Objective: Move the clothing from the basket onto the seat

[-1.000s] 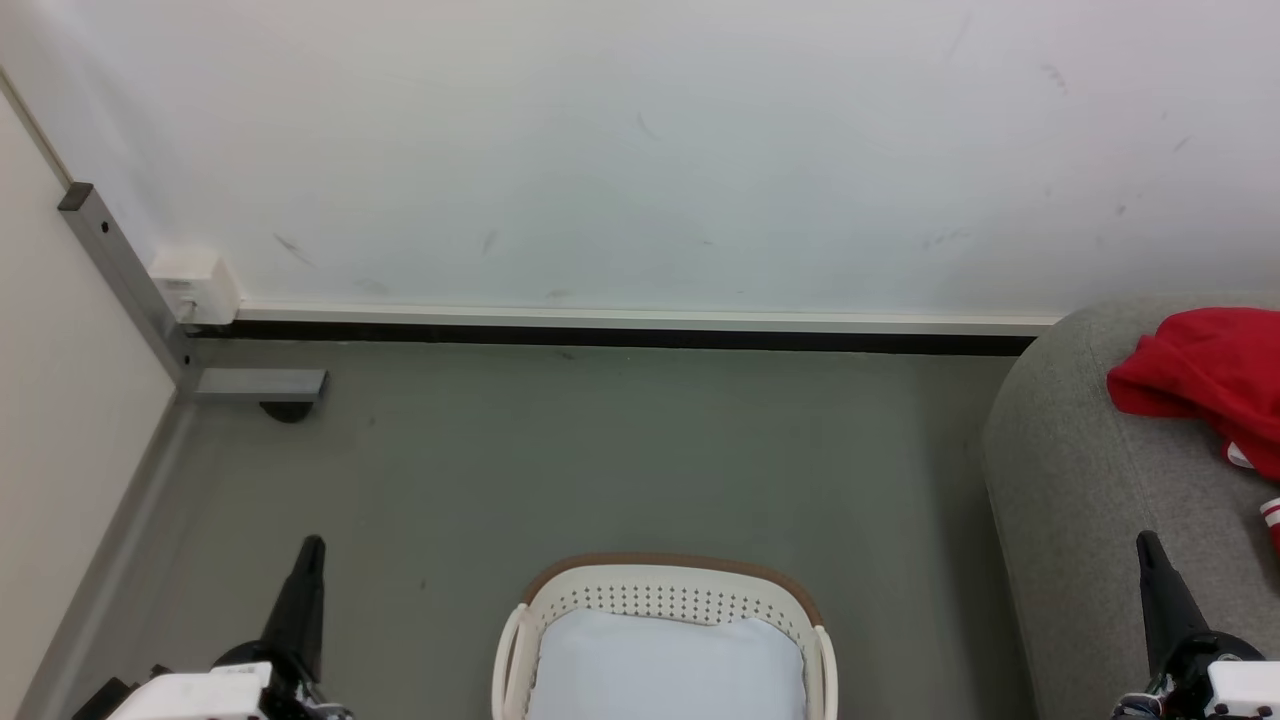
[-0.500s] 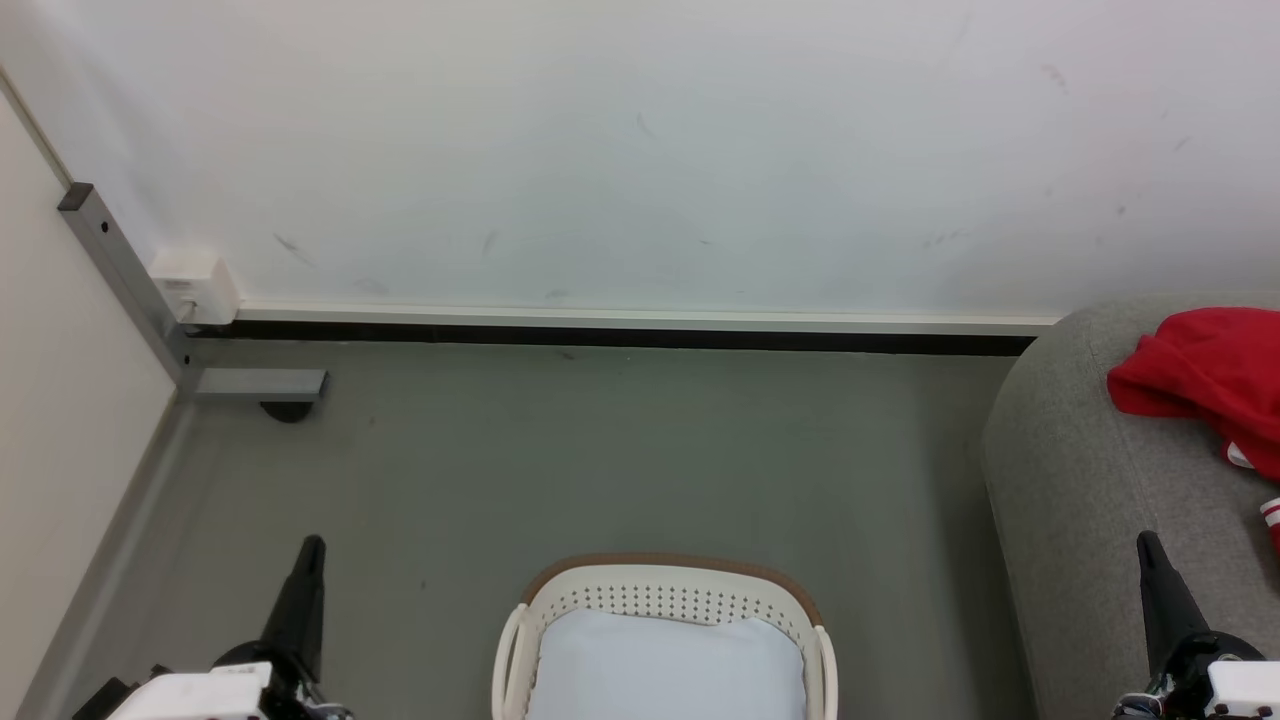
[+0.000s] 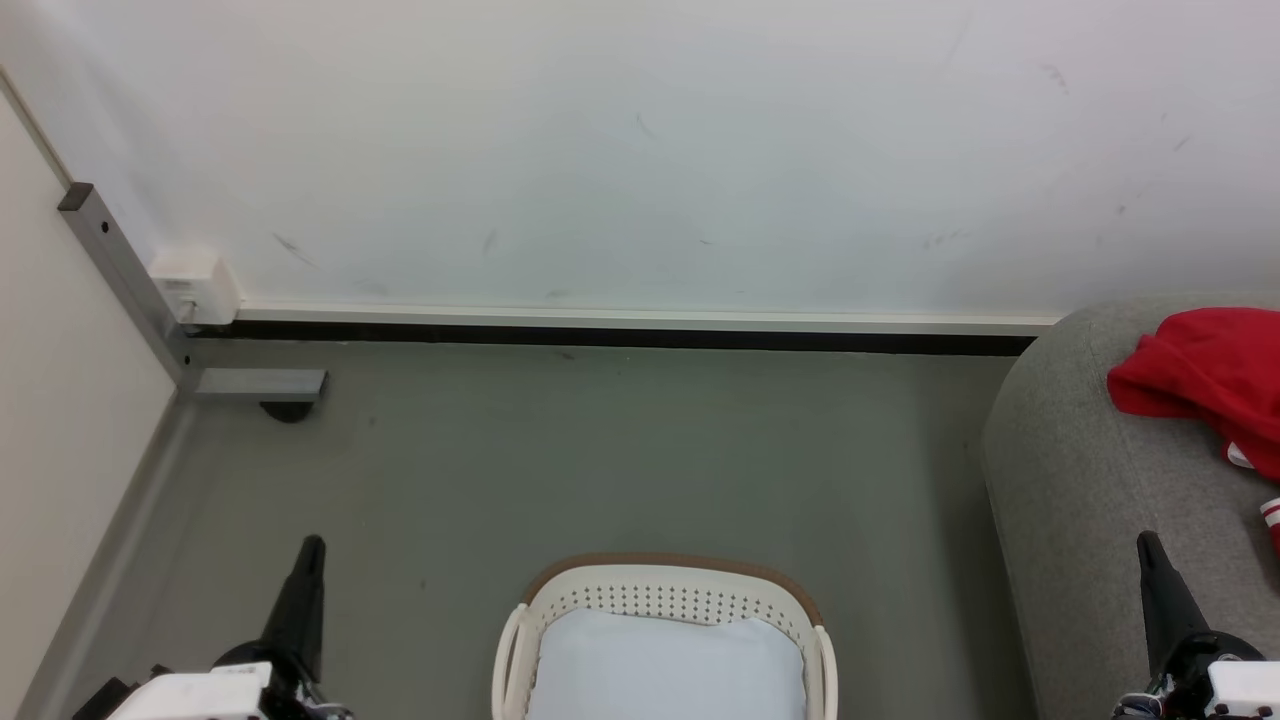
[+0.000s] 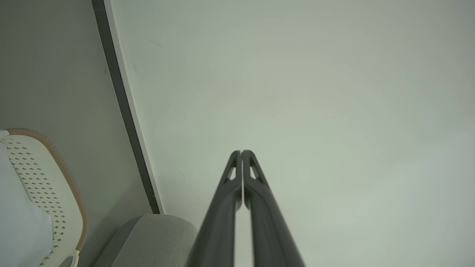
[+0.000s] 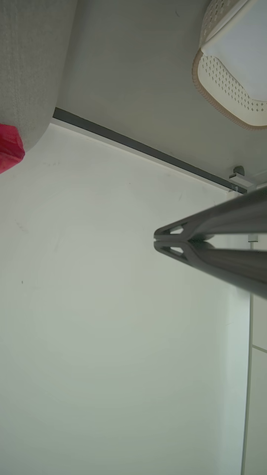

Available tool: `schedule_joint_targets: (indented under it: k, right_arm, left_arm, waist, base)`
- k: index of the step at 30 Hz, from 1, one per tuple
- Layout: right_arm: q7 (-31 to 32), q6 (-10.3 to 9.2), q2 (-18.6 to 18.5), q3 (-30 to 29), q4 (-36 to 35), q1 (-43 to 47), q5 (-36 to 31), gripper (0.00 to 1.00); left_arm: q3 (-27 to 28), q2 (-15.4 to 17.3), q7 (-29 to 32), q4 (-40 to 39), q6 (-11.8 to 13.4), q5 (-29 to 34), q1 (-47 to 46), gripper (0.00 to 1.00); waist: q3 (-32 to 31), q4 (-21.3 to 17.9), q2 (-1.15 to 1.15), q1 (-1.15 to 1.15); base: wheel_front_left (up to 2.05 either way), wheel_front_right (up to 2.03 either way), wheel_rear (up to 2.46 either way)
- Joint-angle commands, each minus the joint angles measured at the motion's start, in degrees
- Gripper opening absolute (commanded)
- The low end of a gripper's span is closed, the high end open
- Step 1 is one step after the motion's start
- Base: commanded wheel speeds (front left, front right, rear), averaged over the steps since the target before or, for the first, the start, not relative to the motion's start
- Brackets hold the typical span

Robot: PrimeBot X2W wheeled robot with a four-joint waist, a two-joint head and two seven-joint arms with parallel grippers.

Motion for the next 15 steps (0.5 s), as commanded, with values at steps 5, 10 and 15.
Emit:
schedule_joint_targets:
  k: [5,10,15]
  right_arm:
    - [0.1,-0.12,0.1,-0.3,0.1,-0.7,-0.5,0.0]
    - [0.1,-0.12,0.1,-0.3,0.1,-0.7,-0.5,0.0]
    - [0.1,-0.12,0.1,-0.3,0.1,-0.7,-0.5,0.0]
  left_arm:
    - [0.1,0.1,0.2,0.0,-0.3,-0.8,-0.5,0.0]
    - [0.1,0.1,0.2,0.0,-0.3,-0.8,-0.5,0.0]
    - [0.1,0.1,0.2,0.0,-0.3,-0.8,-0.5,0.0]
  waist:
    - [0.0,0.0,0.0,0.0]
    - [0.0,0.0,0.0,0.0]
    - [0.0,0.0,0.0,0.0]
  base:
    - [0.0,0.0,0.0]
    - [0.0,0.0,0.0]
    - [0.0,0.0,0.0]
